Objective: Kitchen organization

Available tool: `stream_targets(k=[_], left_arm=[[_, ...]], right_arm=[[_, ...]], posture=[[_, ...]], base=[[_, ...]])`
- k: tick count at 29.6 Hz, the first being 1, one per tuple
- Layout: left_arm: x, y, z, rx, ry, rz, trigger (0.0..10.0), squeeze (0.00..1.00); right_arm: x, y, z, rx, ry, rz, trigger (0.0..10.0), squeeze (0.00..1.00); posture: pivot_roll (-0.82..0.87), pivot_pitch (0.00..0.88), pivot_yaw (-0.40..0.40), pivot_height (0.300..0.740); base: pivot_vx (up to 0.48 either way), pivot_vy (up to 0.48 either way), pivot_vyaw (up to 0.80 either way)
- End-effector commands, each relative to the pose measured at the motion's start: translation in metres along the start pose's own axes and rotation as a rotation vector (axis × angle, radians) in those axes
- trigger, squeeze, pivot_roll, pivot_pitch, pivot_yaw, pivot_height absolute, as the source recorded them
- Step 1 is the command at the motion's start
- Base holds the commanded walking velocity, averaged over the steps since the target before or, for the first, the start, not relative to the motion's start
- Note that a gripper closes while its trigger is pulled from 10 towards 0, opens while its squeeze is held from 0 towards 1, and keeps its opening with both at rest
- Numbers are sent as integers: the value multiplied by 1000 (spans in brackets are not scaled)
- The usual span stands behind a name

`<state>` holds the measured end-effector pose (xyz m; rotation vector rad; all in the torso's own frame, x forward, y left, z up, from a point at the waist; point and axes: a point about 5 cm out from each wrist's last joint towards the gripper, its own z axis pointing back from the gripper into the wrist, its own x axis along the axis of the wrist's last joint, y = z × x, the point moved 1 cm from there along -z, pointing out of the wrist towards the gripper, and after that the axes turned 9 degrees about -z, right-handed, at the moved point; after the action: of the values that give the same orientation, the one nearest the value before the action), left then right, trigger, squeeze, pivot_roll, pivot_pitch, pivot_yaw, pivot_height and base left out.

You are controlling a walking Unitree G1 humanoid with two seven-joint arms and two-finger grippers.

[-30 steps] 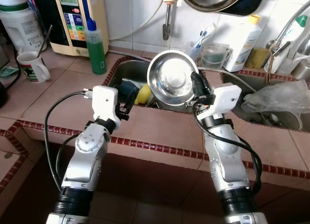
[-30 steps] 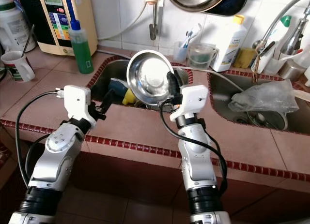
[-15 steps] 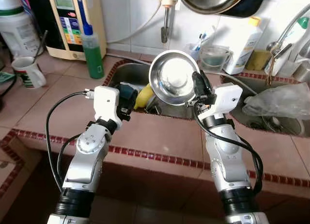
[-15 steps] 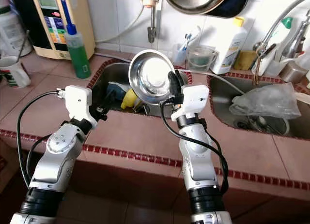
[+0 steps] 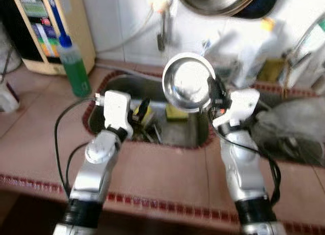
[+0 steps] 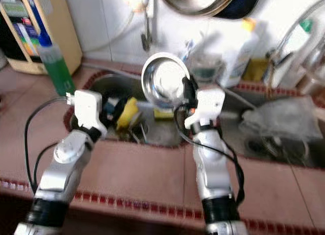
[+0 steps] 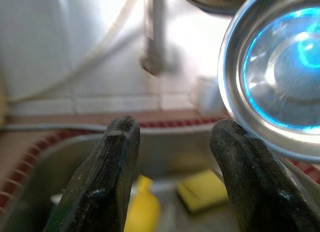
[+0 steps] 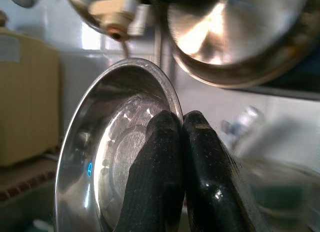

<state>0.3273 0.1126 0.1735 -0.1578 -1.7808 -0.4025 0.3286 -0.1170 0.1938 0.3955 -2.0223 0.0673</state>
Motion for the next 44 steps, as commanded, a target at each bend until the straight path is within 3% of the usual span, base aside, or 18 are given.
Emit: stream_targets(k=[1, 11, 19, 26, 33, 44], left_arm=[[1, 4, 3, 8, -6, -1, 10000, 0], [6, -13, 11, -110, -41, -34, 10000, 0], [11, -34, 28, -253, -59, -96, 10000, 0], [13, -46, 47, -324, -49, -85, 10000, 0], [13, -53, 63, -373, -15, -75, 10000, 0], [17, -57, 69, -407, 10, -69, 10000, 0]], right_arm=[[2, 9, -3, 24, -9, -17, 10000, 0], [-7, -2, -4, 10, 58, -1, 10000, 0], [-5, -16, -10, 18, 87, 41, 10000, 0], [-6, -22, -9, 23, 104, 53, 10000, 0], [-16, -22, -8, 8, 145, 3, 10000, 0], [-27, -20, -8, 14, 208, -116, 10000, 0]], posture=[[-48, 58, -34, 740], [-51, 67, -34, 740], [-50, 118, -44, 740], [-35, 162, -44, 740], [-19, 203, -21, 740], [-15, 234, -1, 740]], base=[[0, 0, 0], [0, 0, 0], [0, 0, 0], [0, 0, 0], [0, 0, 0], [0, 0, 0]])
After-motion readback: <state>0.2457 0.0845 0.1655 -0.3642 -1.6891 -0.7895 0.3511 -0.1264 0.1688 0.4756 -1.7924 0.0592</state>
